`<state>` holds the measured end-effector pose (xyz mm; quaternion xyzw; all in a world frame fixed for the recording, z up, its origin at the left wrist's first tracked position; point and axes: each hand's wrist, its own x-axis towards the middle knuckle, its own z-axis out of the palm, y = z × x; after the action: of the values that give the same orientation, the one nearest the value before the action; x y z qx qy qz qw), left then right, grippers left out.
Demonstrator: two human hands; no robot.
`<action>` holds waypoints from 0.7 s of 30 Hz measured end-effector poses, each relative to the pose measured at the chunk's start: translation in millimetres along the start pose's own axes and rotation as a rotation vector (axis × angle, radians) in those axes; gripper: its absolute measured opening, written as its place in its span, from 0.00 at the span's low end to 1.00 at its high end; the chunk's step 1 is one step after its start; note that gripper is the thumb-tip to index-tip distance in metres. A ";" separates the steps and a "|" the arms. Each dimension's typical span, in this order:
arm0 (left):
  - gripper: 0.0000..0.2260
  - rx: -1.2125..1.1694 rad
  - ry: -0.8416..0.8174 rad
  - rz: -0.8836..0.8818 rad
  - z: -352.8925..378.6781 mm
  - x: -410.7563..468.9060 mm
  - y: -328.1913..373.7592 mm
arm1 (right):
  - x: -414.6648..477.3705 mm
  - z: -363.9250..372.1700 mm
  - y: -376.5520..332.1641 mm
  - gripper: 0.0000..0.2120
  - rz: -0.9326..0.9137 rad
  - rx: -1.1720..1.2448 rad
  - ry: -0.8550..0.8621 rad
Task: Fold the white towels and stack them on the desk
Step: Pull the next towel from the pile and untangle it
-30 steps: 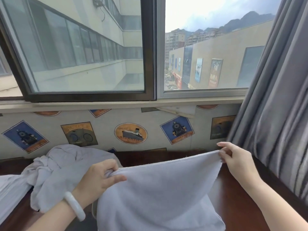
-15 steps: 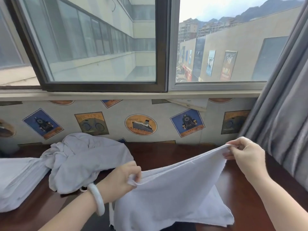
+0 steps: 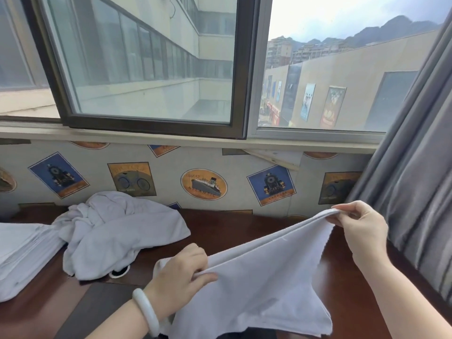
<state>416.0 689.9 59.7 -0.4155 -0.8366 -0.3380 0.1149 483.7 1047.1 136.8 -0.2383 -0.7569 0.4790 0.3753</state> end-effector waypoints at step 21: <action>0.10 0.190 -0.239 -0.573 -42.4 39.5 -38.5 | 24.7 21.5 26.5 0.05 0.278 -0.080 -0.407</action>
<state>357.7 669.8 91.9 -0.1872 -0.9550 -0.2256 -0.0456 451.7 1064.4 115.7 -0.2534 -0.7953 0.5338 0.1357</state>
